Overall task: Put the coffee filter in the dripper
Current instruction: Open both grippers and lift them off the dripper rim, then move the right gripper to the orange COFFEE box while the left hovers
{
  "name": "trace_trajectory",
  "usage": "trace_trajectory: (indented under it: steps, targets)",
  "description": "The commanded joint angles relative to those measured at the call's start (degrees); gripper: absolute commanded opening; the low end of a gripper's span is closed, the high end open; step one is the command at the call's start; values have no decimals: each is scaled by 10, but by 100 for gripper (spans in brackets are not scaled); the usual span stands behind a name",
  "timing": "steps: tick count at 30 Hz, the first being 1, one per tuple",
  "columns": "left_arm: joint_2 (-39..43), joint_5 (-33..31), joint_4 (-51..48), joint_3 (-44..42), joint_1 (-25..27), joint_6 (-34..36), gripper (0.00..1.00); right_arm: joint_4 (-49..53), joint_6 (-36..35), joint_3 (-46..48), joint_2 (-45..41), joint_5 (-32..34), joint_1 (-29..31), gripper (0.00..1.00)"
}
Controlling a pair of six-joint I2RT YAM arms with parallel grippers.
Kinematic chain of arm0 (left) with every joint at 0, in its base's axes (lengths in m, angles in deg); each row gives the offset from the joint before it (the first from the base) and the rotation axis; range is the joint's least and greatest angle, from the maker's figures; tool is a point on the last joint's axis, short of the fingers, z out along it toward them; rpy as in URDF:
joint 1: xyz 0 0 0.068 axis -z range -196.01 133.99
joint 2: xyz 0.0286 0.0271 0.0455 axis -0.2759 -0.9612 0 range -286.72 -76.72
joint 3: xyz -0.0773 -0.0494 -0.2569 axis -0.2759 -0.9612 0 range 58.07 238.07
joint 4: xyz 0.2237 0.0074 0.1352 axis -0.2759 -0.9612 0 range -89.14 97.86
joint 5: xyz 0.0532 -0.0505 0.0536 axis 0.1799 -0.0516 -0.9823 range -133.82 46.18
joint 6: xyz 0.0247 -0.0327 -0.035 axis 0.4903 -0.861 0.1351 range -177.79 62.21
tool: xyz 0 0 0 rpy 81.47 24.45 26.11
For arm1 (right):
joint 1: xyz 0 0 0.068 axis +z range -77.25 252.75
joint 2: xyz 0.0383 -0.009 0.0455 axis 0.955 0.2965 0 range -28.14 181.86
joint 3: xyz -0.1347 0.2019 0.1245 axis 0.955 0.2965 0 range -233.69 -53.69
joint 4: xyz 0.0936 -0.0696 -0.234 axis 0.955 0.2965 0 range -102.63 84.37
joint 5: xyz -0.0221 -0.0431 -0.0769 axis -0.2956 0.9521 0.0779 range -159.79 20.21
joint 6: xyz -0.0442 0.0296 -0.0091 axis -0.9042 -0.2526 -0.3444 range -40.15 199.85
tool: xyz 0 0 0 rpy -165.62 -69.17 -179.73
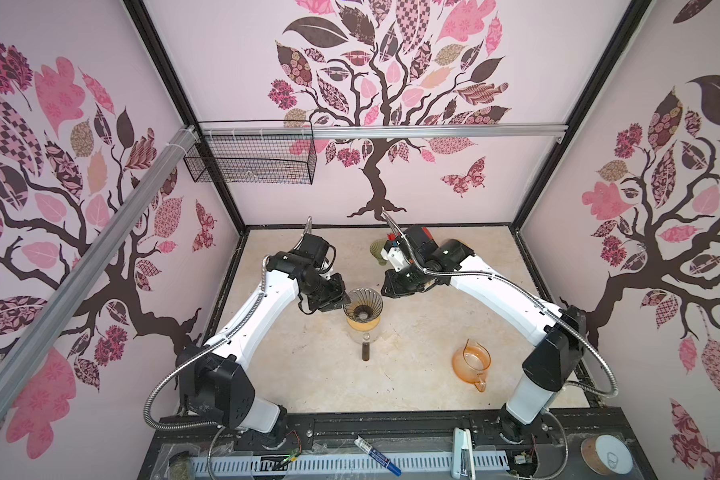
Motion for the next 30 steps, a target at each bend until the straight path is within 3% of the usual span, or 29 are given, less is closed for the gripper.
trace_trajectory:
  steps: [1,7,12,16,20,28,30]
  targets:
    - [19,-10,-15,40,-3,14,32,17,-12,-20,-16,13,-5,24]
    - [38,-32,-31,63,-19,19,38,25,-19,-14,-38,18,-27,27]
    - [65,-54,-32,77,-26,16,62,23,-22,-9,-65,23,-49,31]
    - [74,-59,-31,103,-29,18,83,16,-14,0,-87,26,-68,42]
    - [94,-63,-12,107,-30,25,97,13,-1,3,-101,40,-77,55]
    - [102,-16,53,70,-32,60,97,-25,-8,24,-118,80,-117,80]
    - [96,11,60,80,-33,53,97,-22,7,13,-115,47,-157,87]
